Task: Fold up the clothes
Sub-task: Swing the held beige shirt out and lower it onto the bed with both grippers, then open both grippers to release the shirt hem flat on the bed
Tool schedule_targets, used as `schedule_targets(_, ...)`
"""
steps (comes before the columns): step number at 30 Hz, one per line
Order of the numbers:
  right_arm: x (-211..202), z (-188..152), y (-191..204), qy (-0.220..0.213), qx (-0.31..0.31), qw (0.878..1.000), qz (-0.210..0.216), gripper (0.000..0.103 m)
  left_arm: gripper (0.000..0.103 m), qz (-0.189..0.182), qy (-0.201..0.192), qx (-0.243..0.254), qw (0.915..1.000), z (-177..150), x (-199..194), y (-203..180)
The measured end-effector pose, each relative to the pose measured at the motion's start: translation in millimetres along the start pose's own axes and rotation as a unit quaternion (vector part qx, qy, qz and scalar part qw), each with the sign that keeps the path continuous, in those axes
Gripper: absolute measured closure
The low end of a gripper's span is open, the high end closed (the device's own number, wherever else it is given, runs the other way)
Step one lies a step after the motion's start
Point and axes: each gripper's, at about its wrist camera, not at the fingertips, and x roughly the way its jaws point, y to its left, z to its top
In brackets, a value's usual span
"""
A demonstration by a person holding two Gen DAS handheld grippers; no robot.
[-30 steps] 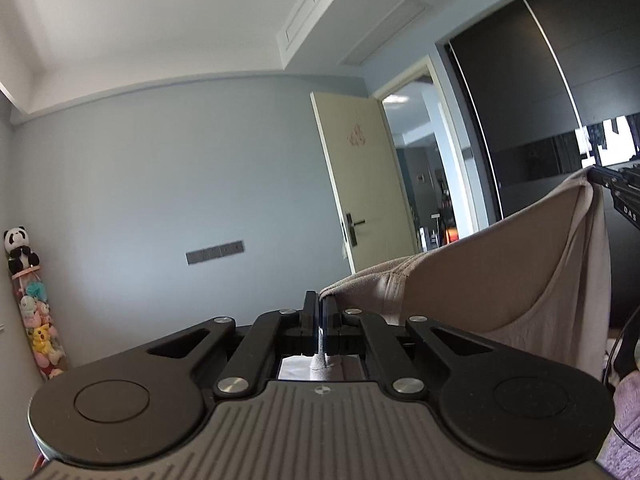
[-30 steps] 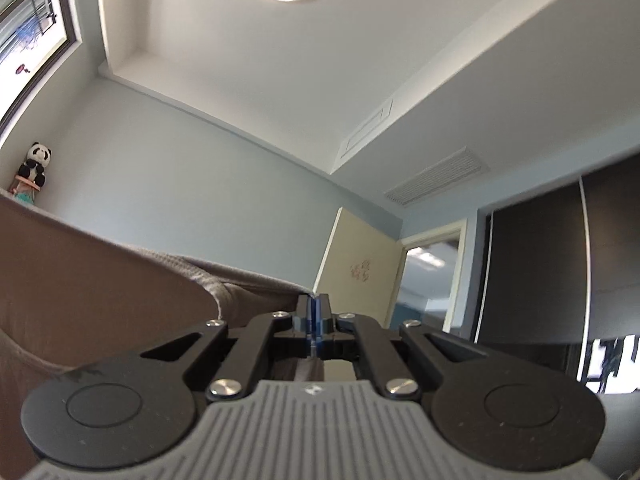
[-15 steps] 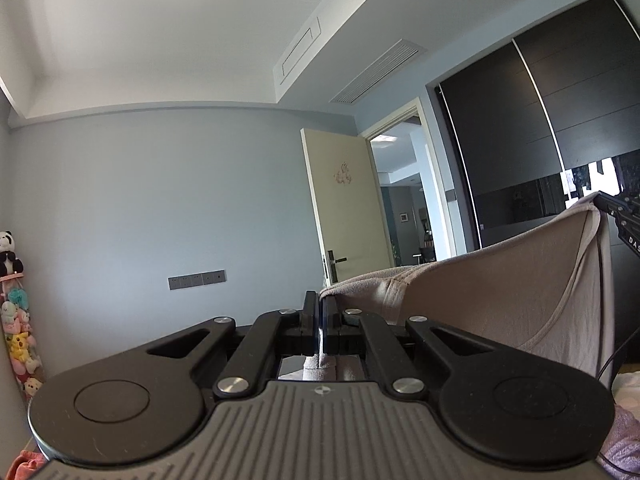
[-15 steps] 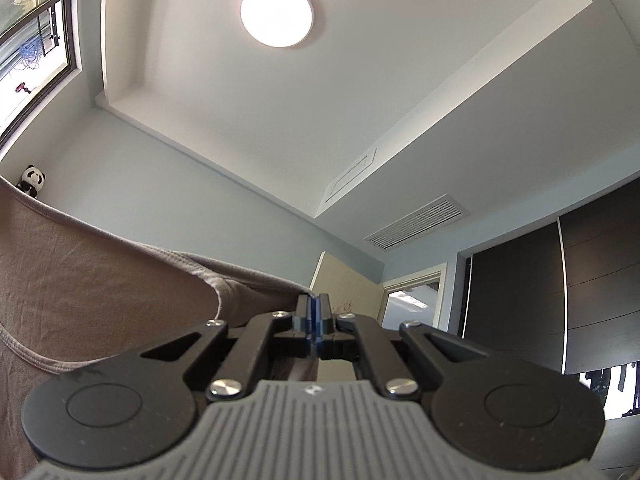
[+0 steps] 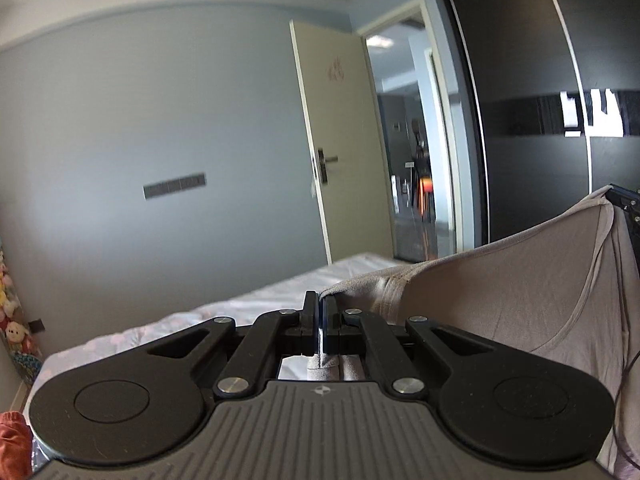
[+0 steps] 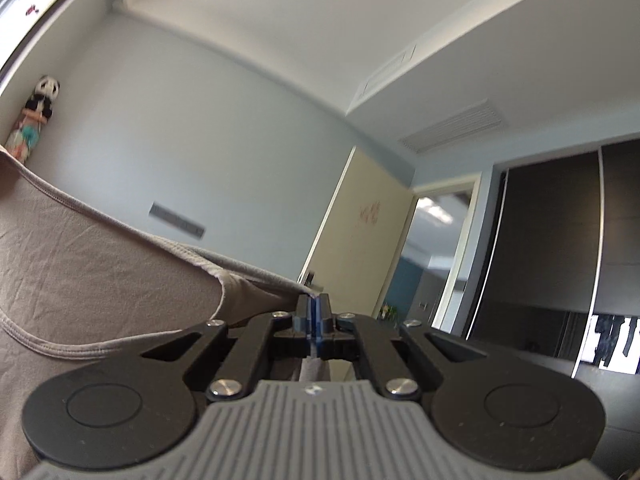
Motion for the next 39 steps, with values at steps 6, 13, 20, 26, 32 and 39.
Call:
schedule_targets(6, 105.9, -68.5, 36.2, 0.09, -0.014, 0.995, 0.028, 0.101, 0.103, 0.0, 0.089, 0.007, 0.996, -30.9, 133.3, 14.1)
schedule_targets(13, 238.5, -160.1, 88.2, 0.197, -0.019, 0.979, 0.055, 0.101, 0.103, 0.002, 0.188, 0.004, 0.9821, -96.7, 282.1, 25.3)
schedule_targets(20, 342.5, -254.3, 135.7, 0.286, -0.028, 0.955, 0.077, 0.101, 0.103, 0.015, 0.268, -0.01, 0.9631, -169.9, 406.2, 31.9)
schedule_targets(26, 382.2, -318.2, 168.9, 0.346, -0.032, 0.932, 0.1, 0.101, 0.103, 0.016, 0.324, -0.013, 0.9457, -219.8, 477.8, 23.7)
schedule_targets(32, 388.5, -354.4, 175.4, 0.392, 0.003, 0.913, 0.114, 0.1, 0.102, 0.014, 0.343, -0.017, 0.9391, -249.9, 488.4, 19.7)
schedule_targets(39, 381.0, -339.0, 160.8, 0.406, 0.023, 0.909, 0.097, 0.056, 0.073, -0.001, 0.354, -0.054, 0.9337, -233.3, 464.0, 38.3)
